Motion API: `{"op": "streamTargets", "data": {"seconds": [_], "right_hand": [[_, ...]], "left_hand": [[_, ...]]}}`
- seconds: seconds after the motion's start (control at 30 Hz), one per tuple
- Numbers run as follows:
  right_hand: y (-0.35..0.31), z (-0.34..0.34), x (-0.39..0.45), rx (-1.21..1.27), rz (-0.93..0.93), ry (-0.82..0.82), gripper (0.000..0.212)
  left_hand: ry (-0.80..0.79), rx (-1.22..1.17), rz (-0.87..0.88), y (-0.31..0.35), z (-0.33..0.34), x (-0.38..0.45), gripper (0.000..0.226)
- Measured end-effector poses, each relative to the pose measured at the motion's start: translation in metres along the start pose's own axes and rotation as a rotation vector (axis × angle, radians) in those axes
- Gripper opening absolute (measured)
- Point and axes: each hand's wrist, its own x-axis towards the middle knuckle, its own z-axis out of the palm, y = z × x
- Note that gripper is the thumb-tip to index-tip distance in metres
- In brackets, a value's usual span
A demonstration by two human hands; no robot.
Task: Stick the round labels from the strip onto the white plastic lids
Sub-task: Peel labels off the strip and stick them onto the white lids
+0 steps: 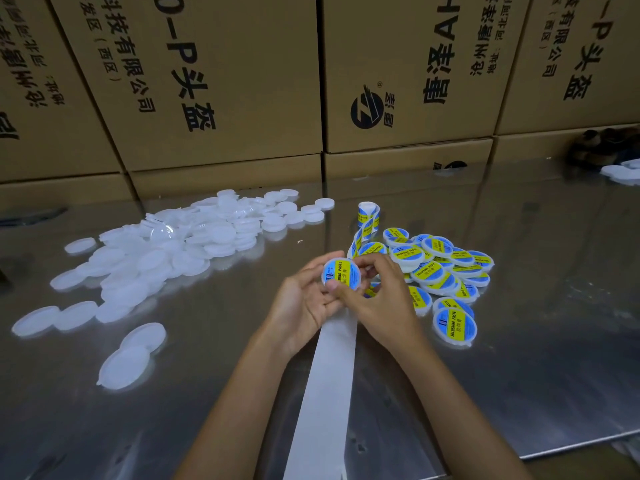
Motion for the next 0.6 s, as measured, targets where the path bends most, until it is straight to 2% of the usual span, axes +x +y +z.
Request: {"op": "streamTargets", "data": {"seconds": [0.07,0.23,0.43,0.5,0.6], "right_hand": [[-0.0006,-0.0010,0.0010,0.028,0.010,-0.009,0.034],[0.0020,-0.0064,0.0051,0.091,0.010,0.034,0.002],[0.0025,-0.0051,0.0041,0.105,0.040,0.069,0.010],[-0.0004,-0.0032,0.0019,0.108,0.037,-0.006,0.008],[-0.0037,0.0021,-0.0042,0.021,-0.018,-0.187,0.033]], "left_hand": [[0.001,0.014,0.007,0.0002,-0.0006,0.0003,0.033],[0.038,0.067,0.013,0.0010,0.0004,-0.0003,0.031],[0.064,0.205,0.091,-0.0054,0.0038,0.0001,0.023],[0.126,0.242,0.153,-0.0060,0.0021,0.0007,0.017],[0.275,0.273,0.213,-0.0044,-0.0026,0.0013,0.013]]}}
